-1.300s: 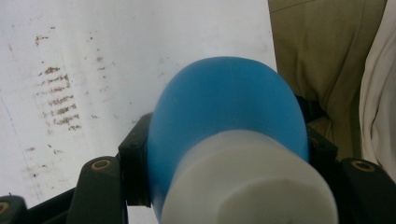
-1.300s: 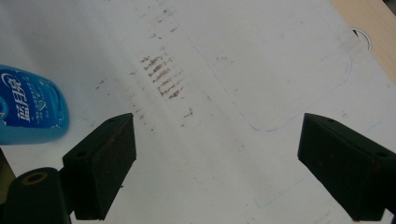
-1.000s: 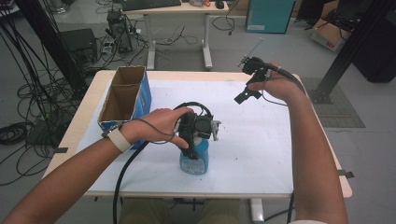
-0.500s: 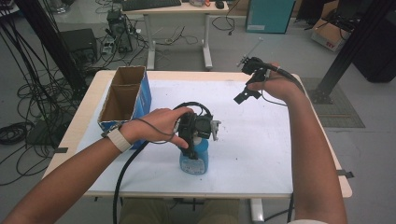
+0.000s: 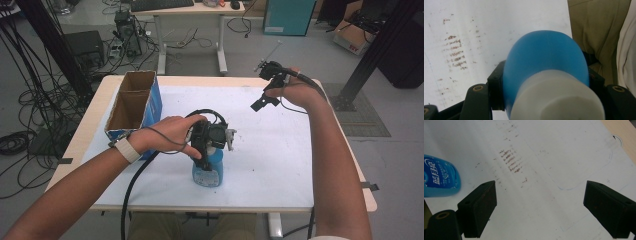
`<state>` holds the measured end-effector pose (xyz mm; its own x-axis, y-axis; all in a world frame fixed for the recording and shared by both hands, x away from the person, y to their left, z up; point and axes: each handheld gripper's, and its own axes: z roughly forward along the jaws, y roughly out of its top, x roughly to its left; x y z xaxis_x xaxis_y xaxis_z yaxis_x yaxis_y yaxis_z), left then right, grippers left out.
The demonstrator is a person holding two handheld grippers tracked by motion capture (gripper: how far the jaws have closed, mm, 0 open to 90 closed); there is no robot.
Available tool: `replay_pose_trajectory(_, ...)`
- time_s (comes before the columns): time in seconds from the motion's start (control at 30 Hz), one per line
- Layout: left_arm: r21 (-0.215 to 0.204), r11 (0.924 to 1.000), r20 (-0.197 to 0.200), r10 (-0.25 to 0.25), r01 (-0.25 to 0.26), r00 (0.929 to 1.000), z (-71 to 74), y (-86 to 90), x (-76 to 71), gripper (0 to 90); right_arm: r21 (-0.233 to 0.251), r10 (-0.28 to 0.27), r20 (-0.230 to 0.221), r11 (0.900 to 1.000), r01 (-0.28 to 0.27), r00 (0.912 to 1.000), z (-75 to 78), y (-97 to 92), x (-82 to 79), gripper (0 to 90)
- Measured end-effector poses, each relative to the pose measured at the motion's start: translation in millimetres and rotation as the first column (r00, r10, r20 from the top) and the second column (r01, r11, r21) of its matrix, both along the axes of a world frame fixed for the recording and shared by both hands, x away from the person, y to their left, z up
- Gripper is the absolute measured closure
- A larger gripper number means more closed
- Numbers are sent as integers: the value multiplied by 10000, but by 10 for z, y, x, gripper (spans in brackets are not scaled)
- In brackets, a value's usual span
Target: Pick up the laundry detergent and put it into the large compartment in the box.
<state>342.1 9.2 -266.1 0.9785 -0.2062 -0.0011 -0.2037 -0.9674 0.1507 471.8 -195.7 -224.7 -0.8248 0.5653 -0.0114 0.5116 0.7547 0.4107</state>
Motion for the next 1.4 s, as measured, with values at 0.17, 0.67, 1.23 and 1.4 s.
replay_pose_trajectory(0.17,-5,10000,-15,2,-2,10000,-1,-2,3,375,0,-35,3,10000,35,10000,4,-6,-4,116)
replay_pose_trajectory(0.67,-20,10000,-37,-1,1,10000,-1,-1,9,375,-1,-14,26,10000,14,10000,12,-7,-1,116)
replay_pose_trajectory(1.23,-60,10000,-74,7,-7,10000,-1,1,17,375,-6,-40,21,10000,40,10000,18,-10,-8,116)
replay_pose_trajectory(1.4,-47,10000,-70,-4,4,10000,0,5,19,375,-14,-28,5,10000,28,10000,19,-6,-8,116)
